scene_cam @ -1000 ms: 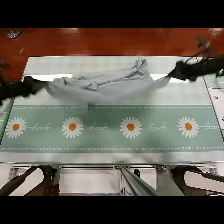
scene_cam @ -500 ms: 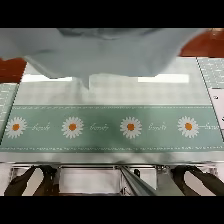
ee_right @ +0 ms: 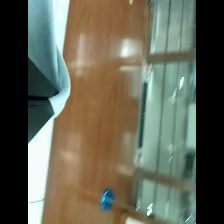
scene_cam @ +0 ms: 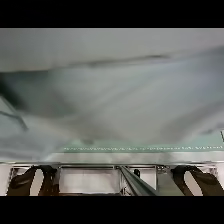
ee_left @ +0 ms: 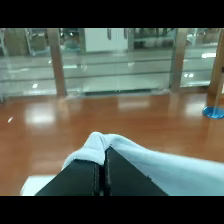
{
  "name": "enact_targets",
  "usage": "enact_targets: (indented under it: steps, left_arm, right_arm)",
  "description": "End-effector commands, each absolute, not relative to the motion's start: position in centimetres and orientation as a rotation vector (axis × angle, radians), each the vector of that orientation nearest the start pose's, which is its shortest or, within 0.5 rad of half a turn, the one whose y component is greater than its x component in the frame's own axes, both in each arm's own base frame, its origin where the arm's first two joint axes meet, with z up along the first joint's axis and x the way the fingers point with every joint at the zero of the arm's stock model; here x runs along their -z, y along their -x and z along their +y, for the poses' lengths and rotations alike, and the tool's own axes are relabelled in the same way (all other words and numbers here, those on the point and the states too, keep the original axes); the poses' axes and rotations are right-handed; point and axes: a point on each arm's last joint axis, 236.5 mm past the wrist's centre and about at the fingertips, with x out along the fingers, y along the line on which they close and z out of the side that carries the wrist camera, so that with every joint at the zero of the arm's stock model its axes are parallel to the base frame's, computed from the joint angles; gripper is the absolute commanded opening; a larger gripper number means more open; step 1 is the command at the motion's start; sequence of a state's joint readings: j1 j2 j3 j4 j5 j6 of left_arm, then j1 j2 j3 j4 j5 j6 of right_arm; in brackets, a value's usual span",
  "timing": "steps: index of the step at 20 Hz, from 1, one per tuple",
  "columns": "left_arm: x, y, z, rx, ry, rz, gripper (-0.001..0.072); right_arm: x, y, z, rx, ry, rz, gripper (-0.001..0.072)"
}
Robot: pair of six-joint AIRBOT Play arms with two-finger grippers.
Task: Fold the shirts.
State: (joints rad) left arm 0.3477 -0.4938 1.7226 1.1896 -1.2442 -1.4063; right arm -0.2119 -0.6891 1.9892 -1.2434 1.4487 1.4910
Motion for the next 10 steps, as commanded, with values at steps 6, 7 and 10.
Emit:
enact_targets:
  steps: [6,7,10]
  left_arm:
    - [-32.0,-28.6,-0.5,0.077,0.14,0.351,0.0023]
    - [-29.3,-30.7,-0.7,0.096,0.2,0.391,0.0024]
    - [-20.6,-36.4,-0.7,0.105,0.304,0.533,0.0024]
  right_arm:
    - [-32.3,-27.7,3.8,-0.211,-0.148,0.588,0.0024]
    - [-29.6,-29.6,3.7,-0.22,-0.179,0.639,0.0024]
    - [-21.2,-35.4,3.6,-0.25,-0.267,0.79,0.0024]
